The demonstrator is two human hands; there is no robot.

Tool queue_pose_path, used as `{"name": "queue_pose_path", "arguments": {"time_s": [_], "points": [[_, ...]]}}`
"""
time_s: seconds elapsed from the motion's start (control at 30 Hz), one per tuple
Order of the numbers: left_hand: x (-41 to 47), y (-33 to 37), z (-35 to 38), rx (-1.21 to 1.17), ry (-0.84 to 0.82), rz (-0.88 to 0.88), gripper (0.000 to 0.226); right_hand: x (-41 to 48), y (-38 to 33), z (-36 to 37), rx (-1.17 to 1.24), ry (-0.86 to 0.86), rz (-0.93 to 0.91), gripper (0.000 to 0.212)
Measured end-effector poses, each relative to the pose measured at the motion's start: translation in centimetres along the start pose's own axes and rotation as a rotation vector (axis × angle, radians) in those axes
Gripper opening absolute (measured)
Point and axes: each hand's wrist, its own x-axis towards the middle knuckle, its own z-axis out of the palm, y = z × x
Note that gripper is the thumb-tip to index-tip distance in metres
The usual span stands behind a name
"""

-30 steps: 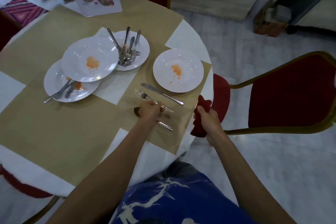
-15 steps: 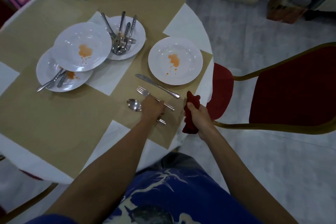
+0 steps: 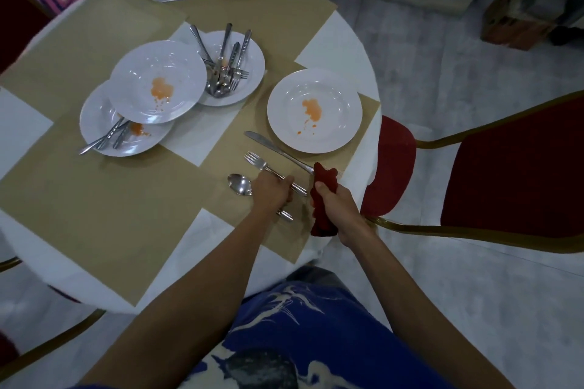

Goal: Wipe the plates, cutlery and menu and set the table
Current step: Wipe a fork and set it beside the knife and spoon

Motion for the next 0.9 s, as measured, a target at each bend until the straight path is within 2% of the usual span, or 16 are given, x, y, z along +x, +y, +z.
{"name": "queue_pose_path", "arguments": {"time_s": [0.07, 0.2, 0.37, 0.53, 0.63, 0.77, 0.9], "points": [[-0.8, 0.9, -0.8, 0.043, -0.006, 0.017, 0.046, -0.4, -0.7, 0.4, 0.075, -0.075, -0.008, 0.024], [-2.0, 1.9, -4.5, 0.049, 0.055, 0.016, 0.048, -1.3, -3.6, 3.2, 0.201, -0.235, -0.068, 0.033], [-2.5, 0.8, -12.1, -0.067, 0.185, -0.017, 0.048, -1.3, -6.2, 8.9, 0.142, -0.242, -0.161, 0.036], [-3.0, -2.6, -18.4, -0.24, 0.3, 0.003, 0.036, -1.4, -6.4, 13.7, 0.132, -0.289, -0.191, 0.027], [-2.5, -5.3, -21.6, -0.237, 0.323, -0.01, 0.029, -1.9, -6.1, 16.7, 0.119, -0.264, -0.217, 0.022], [-0.8, -8.4, -26.4, -0.16, 0.298, -0.012, 0.026, -2.8, -5.2, 20.7, 0.057, -0.233, -0.194, 0.045], [2.6, -10.2, -30.8, -0.087, 0.296, 0.0, 0.021, -3.8, -4.6, 23.5, 0.153, -0.251, -0.127, 0.038]]}}
